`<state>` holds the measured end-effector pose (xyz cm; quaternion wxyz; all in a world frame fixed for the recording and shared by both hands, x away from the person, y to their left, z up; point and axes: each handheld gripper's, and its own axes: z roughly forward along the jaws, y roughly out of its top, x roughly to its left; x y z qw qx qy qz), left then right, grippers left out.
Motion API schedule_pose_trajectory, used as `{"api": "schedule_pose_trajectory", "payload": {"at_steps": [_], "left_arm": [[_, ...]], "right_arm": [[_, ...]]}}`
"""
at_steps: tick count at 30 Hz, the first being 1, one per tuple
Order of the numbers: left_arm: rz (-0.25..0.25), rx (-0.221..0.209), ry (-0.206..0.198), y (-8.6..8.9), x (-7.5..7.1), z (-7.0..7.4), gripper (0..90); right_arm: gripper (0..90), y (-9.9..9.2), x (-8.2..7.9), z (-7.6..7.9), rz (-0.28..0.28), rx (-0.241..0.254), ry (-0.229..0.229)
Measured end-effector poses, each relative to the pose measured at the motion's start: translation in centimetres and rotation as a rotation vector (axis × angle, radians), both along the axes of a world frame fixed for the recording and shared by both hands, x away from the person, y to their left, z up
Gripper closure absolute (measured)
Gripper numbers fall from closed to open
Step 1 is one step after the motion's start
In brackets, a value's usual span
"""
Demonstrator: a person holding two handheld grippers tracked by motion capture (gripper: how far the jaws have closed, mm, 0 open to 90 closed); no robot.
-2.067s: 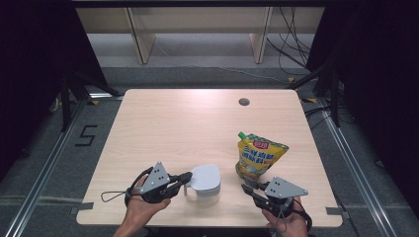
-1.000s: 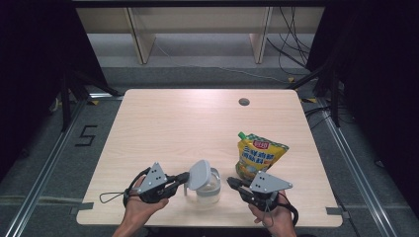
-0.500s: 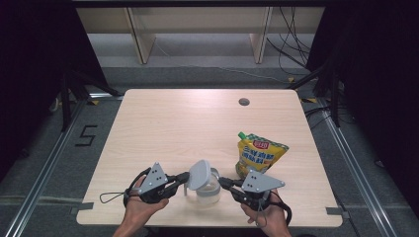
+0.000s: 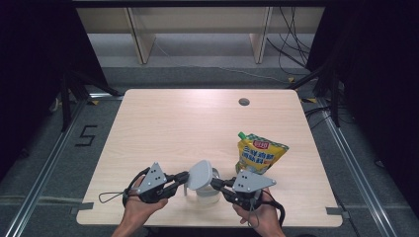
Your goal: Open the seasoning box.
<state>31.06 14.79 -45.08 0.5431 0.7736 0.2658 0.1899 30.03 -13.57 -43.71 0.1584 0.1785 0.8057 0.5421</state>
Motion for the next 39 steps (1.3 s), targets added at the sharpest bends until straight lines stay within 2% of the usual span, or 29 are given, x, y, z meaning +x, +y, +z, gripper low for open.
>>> {"api": "schedule_pose_trajectory", "payload": {"at_steps": [4,6,7,8,9,10,11,12,13,14,15,17,18,22,25,26,27,28,29,30,32,33,34,36,37,39], "left_arm": [[-0.003,-0.013,0.017,0.8,-0.4,-0.3,77.8],[-0.008,-0.005,0.021,1.1,-0.6,-0.4,73.9],[-0.024,0.008,0.043,1.3,-0.9,-0.9,71.0],[-0.028,0.014,0.049,1.5,-1.1,-1.2,68.4],[-0.027,0.015,0.074,1.5,-1.3,-1.6,64.4],[-0.032,0.033,0.075,1.5,-1.6,-1.9,60.7],[-0.032,0.033,0.075,1.5,-1.6,-1.9,57.4],[-0.030,0.062,0.077,1.5,-1.8,-2.2,57.4],[-0.043,0.091,0.077,1.6,-2.1,-2.6,51.5],[-0.043,0.091,0.077,1.6,-2.1,-2.6,49.6],[-0.036,0.089,0.099,1.7,-2.5,-2.8,49.6],[-0.045,0.098,0.107,1.8,-2.9,-3.1,42.9],[-0.047,0.121,0.100,2.0,-3.0,-3.2,41.8],[-0.029,0.132,0.135,2.8,-3.2,-4.4,39.1],[-0.018,0.123,0.147,3.0,-3.1,-4.5,37.8],[-0.015,0.103,0.154,3.0,-3.0,-4.5,37.8],[-0.014,0.112,0.144,3.2,-2.9,-4.3,36.2],[-0.008,0.111,0.146,3.2,-2.9,-4.4,35.3],[-0.007,0.104,0.150,3.1,-2.9,-4.5,34.7],[-0.004,0.120,0.151,3.2,-2.9,-4.5,34.1],[0.004,0.121,0.153,3.2,-2.9,-4.5,33.3],[0.013,0.095,0.151,3.0,-2.8,-4.7,33.3],[0.021,0.105,0.151,3.1,-2.7,-4.6,33.3],[0.034,0.093,0.165,3.1,-2.8,-4.7,33.3],[0.027,0.122,0.143,3.3,-2.6,-4.7,33.3],[0.034,0.110,0.152,3.2,-2.6,-4.7,33.0]], "right_arm": [[89.1,0.3,0.2,0.0,0.011,-0.002,-0.023],[89.1,0.6,0.0,0.0,0.010,-0.002,-0.016],[89.1,0.6,0.1,0.1,0.024,-0.012,-0.017],[89.1,0.8,0.0,0.1,0.017,-0.001,-0.024],[89.0,0.9,-0.1,0.2,0.016,-0.009,-0.029],[89.0,1.0,-0.2,0.3,0.027,-0.019,-0.029],[88.9,1.2,-0.3,0.4,0.015,-0.016,-0.036],[88.9,1.2,-0.3,0.4,0.015,-0.016,-0.036],[88.8,1.6,-0.4,0.5,0.022,-0.020,-0.049],[88.8,1.6,-0.4,0.5,0.022,-0.020,-0.049],[88.8,1.7,-0.6,0.6,0.021,-0.023,-0.033],[88.3,2.4,-0.7,0.8,0.041,-0.049,-0.073],[88.1,2.7,-0.8,0.9,0.034,-0.049,-0.081],[87.5,3.8,-1.1,1.0,0.061,-0.061,-0.091],[87.2,4.1,-1.2,0.9,0.069,-0.066,-0.102],[87.1,4.3,-1.3,0.8,0.073,-0.067,-0.097],[86.3,4.2,-1.4,0.7,0.075,-0.074,-0.096],[86.0,4.0,-1.3,0.7,0.076,-0.082,-0.106],[85.4,3.8,-1.3,0.6,0.064,-0.073,-0.097],[85.0,3.4,-1.1,0.6,0.064,-0.070,-0.102],[84.5,3.0,-0.9,0.5,0.053,-0.059,-0.108],[83.9,2.6,-0.9,0.5,0.048,-0.059,-0.089],[81.9,1.6,-0.7,0.3,0.034,-0.061,-0.090],[81.0,1.3,-0.8,0.2,0.023,-0.059,-0.079],[78.6,0.0,-0.6,-0.1,0.008,-0.043,-0.071],[75.5,-1.0,-0.4,-0.4,-0.007,-0.027,-0.049]]}}
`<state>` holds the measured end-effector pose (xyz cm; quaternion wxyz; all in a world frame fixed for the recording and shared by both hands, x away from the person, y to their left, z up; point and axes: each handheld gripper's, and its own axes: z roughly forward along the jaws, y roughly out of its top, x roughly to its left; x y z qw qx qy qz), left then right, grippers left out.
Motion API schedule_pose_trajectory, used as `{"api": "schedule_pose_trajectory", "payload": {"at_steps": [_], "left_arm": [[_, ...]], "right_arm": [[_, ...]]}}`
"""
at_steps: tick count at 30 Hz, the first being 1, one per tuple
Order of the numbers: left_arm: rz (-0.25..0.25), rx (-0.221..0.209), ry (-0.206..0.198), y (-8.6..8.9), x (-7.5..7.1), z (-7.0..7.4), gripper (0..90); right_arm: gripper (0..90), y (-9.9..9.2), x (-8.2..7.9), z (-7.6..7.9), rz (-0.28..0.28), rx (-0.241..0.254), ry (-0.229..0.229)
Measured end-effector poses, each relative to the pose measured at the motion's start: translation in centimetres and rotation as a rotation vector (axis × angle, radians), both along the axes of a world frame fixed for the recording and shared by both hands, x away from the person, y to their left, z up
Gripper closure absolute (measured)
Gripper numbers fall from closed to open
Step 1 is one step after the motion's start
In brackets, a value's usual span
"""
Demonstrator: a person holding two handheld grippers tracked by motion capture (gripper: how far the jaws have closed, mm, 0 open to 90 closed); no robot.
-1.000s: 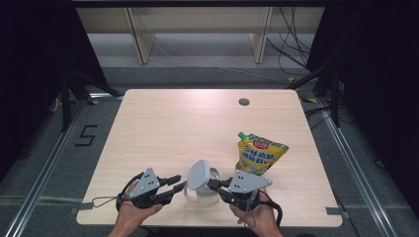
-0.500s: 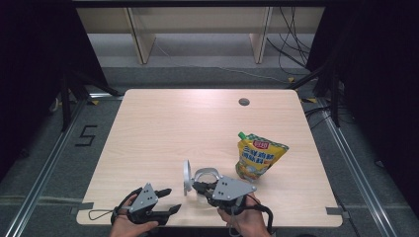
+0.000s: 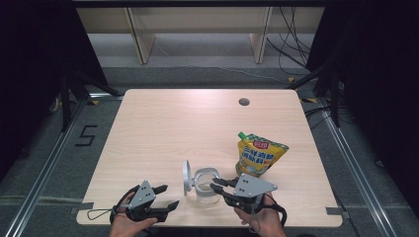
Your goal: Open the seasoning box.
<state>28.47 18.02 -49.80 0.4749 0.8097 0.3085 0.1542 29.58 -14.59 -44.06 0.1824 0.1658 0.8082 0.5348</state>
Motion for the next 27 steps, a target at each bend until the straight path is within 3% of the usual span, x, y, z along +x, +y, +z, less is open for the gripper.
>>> {"api": "schedule_pose_trajectory", "payload": {"at_steps": [4,5,6,10,12,15,22,25,26,27], "left_arm": [[0.008,0.001,0.013,0.0,-0.1,0.0,32.7],[0.003,0.024,0.010,0.0,-0.1,0.0,32.7],[0.012,-0.009,0.017,-0.2,-0.2,0.0,32.7],[0.004,0.003,0.014,-0.2,-0.2,0.0,32.7],[0.004,-0.006,0.020,-0.3,-0.1,-0.1,32.5],[0.001,0.005,0.027,-0.2,-0.1,0.0,32.2],[-0.001,-0.001,0.029,-0.3,-0.1,0.0,31.7],[-0.005,0.016,0.015,-0.2,0.0,0.1,30.9],[0.009,-0.005,0.028,-0.3,-0.1,0.1,30.2],[-0.002,0.015,0.008,-0.1,0.1,0.1,29.8]], "right_arm": [[72.5,-1.7,0.2,-0.4,-0.044,0.016,0.025],[71.8,-2.3,0.3,-0.5,-0.056,0.017,0.038],[71.1,-3.4,0.3,-0.6,-0.095,0.029,0.048],[69.5,-4.8,0.4,-0.6,-0.133,0.048,0.033],[66.9,-5.9,0.3,-0.8,-0.163,0.062,0.048],[64.5,-6.8,0.4,-1.0,-0.180,0.062,0.053],[49.7,-9.1,0.3,-1.4,-0.236,0.032,0.066],[43.8,-10.2,0.4,-1.9,-0.290,0.027,0.093],[42.9,-10.3,0.2,-1.9,-0.304,0.045,0.123],[43.0,-10.6,0.4,-2.0,-0.317,0.046,0.094]]}}
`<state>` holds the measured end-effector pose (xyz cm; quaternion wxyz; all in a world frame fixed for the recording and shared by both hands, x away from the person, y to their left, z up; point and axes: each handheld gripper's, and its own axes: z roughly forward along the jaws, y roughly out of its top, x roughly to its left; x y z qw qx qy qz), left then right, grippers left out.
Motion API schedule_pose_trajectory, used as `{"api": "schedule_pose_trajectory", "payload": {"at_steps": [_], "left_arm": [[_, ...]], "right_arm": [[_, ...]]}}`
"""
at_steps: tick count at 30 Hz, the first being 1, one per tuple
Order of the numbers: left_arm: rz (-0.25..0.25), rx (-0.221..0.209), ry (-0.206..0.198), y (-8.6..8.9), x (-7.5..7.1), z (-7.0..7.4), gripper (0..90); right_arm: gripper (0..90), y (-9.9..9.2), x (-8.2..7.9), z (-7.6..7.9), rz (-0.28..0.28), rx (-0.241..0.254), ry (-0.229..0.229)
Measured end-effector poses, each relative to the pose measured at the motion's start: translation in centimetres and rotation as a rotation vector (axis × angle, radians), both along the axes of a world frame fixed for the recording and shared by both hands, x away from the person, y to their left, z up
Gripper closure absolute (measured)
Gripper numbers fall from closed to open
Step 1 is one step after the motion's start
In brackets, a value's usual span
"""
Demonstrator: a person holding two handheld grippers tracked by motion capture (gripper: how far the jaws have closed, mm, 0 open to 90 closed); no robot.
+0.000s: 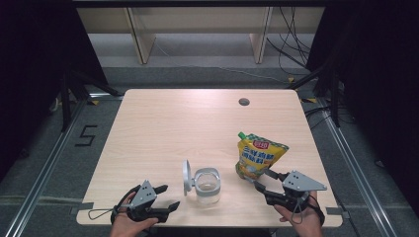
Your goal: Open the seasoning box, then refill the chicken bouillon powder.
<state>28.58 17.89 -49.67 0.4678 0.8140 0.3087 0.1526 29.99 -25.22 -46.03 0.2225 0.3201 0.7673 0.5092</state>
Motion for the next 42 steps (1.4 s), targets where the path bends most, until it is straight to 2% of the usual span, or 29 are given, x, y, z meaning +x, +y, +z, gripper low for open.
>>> {"api": "schedule_pose_trajectory", "payload": {"at_steps": [3,4,5,7,8,9,10,11,12,13,15,16,17,19,20,21,22,23,24,28,29,30,31,35,37,39,40,41,42], "left_arm": [[0.002,-0.011,0.005,0.0,0.0,0.0,29.5],[-0.002,-0.008,0.007,0.1,0.0,0.1,29.5],[-0.001,-0.011,0.004,0.1,0.0,0.1,29.5],[0.007,-0.002,0.015,0.1,-0.1,0.1,29.4],[0.007,-0.002,0.015,0.1,-0.1,0.1,29.4],[0.000,0.005,0.014,0.1,-0.1,0.1,29.4],[0.012,-0.025,0.018,-0.2,-0.2,0.1,29.3],[0.010,-0.028,0.022,-0.2,-0.2,0.1,29.3],[0.000,-0.012,0.002,-0.1,-0.2,0.1,29.3],[0.000,-0.012,0.002,-0.1,-0.2,0.1,29.3],[0.011,-0.026,0.018,-0.2,-0.2,0.1,29.3],[0.005,-0.029,0.013,-0.1,-0.1,0.0,29.3],[0.001,0.002,0.002,0.1,-0.1,0.1,29.3],[0.001,-0.005,0.005,0.0,-0.1,0.1,29.3],[0.001,0.001,0.007,0.0,-0.1,0.1,29.3],[0.008,-0.031,0.025,-0.2,-0.2,-0.1,29.3],[0.008,-0.031,0.025,-0.2,-0.2,-0.1,29.3],[0.005,-0.030,0.021,-0.3,-0.2,0.0,29.3],[0.001,-0.022,0.026,-0.2,-0.1,0.0,29.3],[-0.017,0.002,0.007,-0.1,0.0,0.0,29.3],[-0.017,0.002,0.007,-0.1,0.0,0.0,29.3],[-0.018,0.003,0.006,-0.2,0.0,0.0,29.3],[-0.014,-0.008,0.010,-0.2,0.0,0.0,29.3],[-0.010,-0.013,0.013,-0.3,0.0,-0.1,29.3],[0.000,-0.020,0.031,-0.4,0.0,-0.1,29.3],[-0.007,-0.016,0.021,-0.4,0.0,-0.1,29.4],[-0.013,-0.017,0.035,-0.4,-0.1,-0.1,29.4],[-0.027,0.002,0.013,-0.3,0.0,0.0,29.4],[-0.022,-0.004,0.011,-0.4,0.0,-0.1,29.4]], "right_arm": [[44.1,-0.5,-0.1,-0.1,-0.021,0.000,0.012],[44.2,-1.1,0.0,-0.3,-0.032,0.010,-0.006],[44.3,-1.4,-0.3,-0.3,-0.060,0.013,0.043],[44.2,-2.0,-0.1,-0.4,-0.079,0.010,0.027],[44.2,-2.2,-0.3,-0.4,-0.103,0.022,0.043],[44.2,-2.2,-0.3,-0.4,-0.103,0.022,0.043],[43.6,-2.7,0.0,-0.6,-0.115,0.016,0.019],[43.6,-3.0,0.0,-0.6,-0.121,0.014,0.037],[43.3,-3.1,0.1,-0.8,-0.128,0.008,0.023],[43.3,-3.1,0.1,-0.8,-0.128,0.008,0.023],[41.8,-3.4,0.2,-1.1,-0.135,0.027,0.067],[39.1,-3.4,0.3,-1.3,-0.134,0.030,0.072],[37.1,-3.6,0.6,-1.5,-0.123,0.030,0.070],[33.2,-3.7,0.8,-1.7,-0.139,0.045,0.083],[30.9,-3.9,1.2,-1.9,-0.124,0.040,0.056],[28.6,-3.8,1.3,-2.0,-0.114,0.053,0.078],[28.6,-3.8,1.3,-2.0,-0.114,0.053,0.078],[27.3,-3.8,1.4,-2.2,-0.113,0.045,0.103],[24.9,-3.8,2.0,-2.6,-0.103,0.027,0.099],[21.0,-3.7,2.5,-2.9,-0.107,0.047,0.116],[19.6,-3.9,2.8,-3.0,-0.094,0.025,0.107],[19.6,-3.9,2.8,-3.0,-0.094,0.025,0.107],[17.7,-3.9,3.0,-3.3,-0.089,0.012,0.128],[17.7,-3.7,3.5,-3.4,-0.088,0.039,0.121],[17.6,-3.7,3.6,-3.4,-0.096,0.033,0.130],[17.6,-3.7,3.8,-3.5,-0.099,0.052,0.118],[17.6,-3.8,4.0,-3.6,-0.101,0.043,0.099],[17.5,-3.8,4.1,-3.4,-0.102,0.056,0.118],[17.2,-3.7,4.6,-3.6,-0.098,0.058,0.101]]}}
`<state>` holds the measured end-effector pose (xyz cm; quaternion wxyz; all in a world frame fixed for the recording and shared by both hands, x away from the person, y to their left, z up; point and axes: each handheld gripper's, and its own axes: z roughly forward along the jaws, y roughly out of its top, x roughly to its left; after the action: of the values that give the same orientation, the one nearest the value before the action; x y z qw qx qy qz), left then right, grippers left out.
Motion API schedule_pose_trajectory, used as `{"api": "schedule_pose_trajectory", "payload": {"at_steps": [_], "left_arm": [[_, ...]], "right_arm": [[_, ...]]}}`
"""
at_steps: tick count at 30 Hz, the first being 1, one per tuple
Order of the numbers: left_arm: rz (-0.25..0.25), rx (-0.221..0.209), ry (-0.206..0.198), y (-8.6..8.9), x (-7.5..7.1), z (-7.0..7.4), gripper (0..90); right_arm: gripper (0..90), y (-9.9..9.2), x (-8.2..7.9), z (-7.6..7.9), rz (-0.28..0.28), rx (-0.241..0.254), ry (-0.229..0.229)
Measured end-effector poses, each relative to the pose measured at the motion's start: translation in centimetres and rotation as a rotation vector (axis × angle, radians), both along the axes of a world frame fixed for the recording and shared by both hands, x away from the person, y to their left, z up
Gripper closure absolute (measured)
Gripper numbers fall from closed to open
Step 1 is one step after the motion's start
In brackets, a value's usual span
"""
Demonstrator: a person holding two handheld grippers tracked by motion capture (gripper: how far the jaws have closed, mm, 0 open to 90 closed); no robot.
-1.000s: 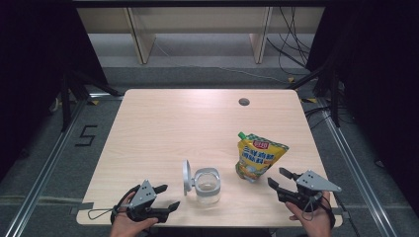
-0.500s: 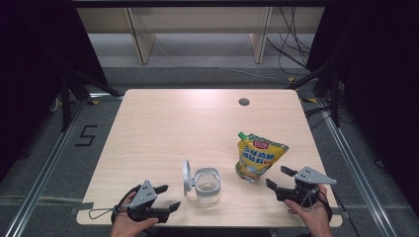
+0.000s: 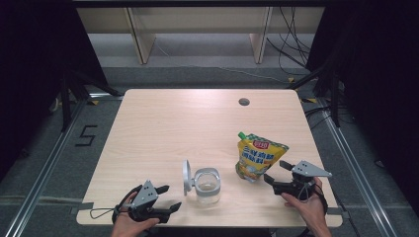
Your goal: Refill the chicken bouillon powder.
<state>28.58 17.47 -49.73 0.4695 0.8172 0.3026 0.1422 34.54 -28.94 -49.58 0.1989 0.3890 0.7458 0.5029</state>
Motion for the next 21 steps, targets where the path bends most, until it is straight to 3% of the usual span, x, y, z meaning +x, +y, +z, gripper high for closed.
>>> {"api": "schedule_pose_trajectory", "payload": {"at_steps": [3,4,5,7,12,15,17,19,20,21], "left_arm": [[0.003,0.008,-0.005,0.0,0.0,0.0,29.4],[0.014,-0.011,0.013,-0.1,-0.2,-0.1,29.4],[0.012,-0.004,0.014,-0.1,-0.2,-0.1,29.4],[0.002,0.003,0.000,0.1,-0.2,-0.1,29.4],[0.008,-0.015,0.024,0.0,-0.2,-0.1,29.4],[0.009,-0.016,0.021,-0.2,-0.2,-0.2,29.4],[-0.010,0.012,-0.001,-0.2,-0.1,-0.1,29.4],[0.003,-0.019,0.019,-0.5,-0.3,-0.3,29.3],[-0.008,0.006,0.004,-0.3,-0.3,-0.1,29.3],[-0.008,0.006,0.004,-0.3,-0.3,-0.1,29.3]], "right_arm": [[16.4,0.2,0.5,-0.2,0.007,-0.003,-0.007],[16.4,0.2,0.5,-0.2,0.007,-0.003,-0.007],[16.3,0.4,0.6,-0.2,0.009,0.001,0.002],[16.6,0.8,1.2,-0.4,0.026,-0.015,-0.042],[17.2,1.7,1.3,-0.4,0.057,-0.029,-0.057],[16.9,2.2,1.5,-0.6,0.073,-0.008,-0.053],[16.9,2.3,1.9,-0.7,0.089,-0.021,-0.078],[17.5,2.8,2.2,-1.0,0.096,0.011,-0.076],[17.6,2.8,2.4,-1.0,0.112,0.006,-0.068],[17.6,2.8,2.4,-1.0,0.112,0.006,-0.068]]}}
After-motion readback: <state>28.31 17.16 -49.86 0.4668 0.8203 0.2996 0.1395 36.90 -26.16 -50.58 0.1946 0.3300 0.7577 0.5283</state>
